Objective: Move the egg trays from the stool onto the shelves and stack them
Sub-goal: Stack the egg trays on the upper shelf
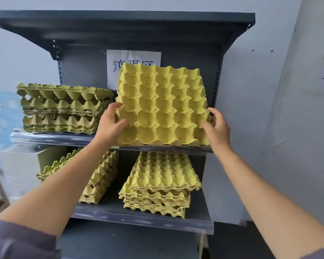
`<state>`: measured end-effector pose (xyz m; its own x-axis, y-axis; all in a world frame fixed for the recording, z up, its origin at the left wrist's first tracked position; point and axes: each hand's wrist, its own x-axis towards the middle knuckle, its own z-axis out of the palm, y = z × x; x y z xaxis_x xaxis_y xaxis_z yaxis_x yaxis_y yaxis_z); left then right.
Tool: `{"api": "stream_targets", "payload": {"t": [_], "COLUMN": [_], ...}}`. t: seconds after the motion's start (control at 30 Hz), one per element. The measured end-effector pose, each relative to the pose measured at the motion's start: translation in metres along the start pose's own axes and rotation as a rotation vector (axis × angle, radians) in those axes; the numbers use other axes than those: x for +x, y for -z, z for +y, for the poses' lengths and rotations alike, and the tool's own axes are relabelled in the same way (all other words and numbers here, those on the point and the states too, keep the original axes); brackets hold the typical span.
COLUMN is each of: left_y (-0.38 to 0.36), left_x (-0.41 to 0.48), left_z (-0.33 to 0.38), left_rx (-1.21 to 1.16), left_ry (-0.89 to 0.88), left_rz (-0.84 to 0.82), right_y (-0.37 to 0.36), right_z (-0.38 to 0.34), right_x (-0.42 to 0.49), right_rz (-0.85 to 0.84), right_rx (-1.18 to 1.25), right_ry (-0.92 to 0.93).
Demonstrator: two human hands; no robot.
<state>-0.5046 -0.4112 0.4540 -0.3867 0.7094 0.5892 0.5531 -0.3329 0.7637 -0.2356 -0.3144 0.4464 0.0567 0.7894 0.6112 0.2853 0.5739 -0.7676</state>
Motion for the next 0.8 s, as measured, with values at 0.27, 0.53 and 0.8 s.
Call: {"api": "stream_targets", "payload": {"t": [0.27, 0.53, 0.8], "left_y": [0.023, 0.021, -0.010], "left_x": [0.082, 0.179, 0.231], "left_z": [0.001, -0.013, -0.041], "left_rx": [-0.031, -0.360, -0.588], "left_ry": [-0.029, 0.080, 0.254], "left_rz": [-0.024, 0.036, -0.126], "right_y": [-0.028, -0.066, -0.082], "right_z": [-0.037, -0.061, -0.048], "right_x": [0.062, 0.119, 0.167], "right_rz": [0.009, 0.078, 0.115], "right_rx": [0.017, -0.032, -0.176], "right_ry": [0.060, 0.110, 0.066]}}
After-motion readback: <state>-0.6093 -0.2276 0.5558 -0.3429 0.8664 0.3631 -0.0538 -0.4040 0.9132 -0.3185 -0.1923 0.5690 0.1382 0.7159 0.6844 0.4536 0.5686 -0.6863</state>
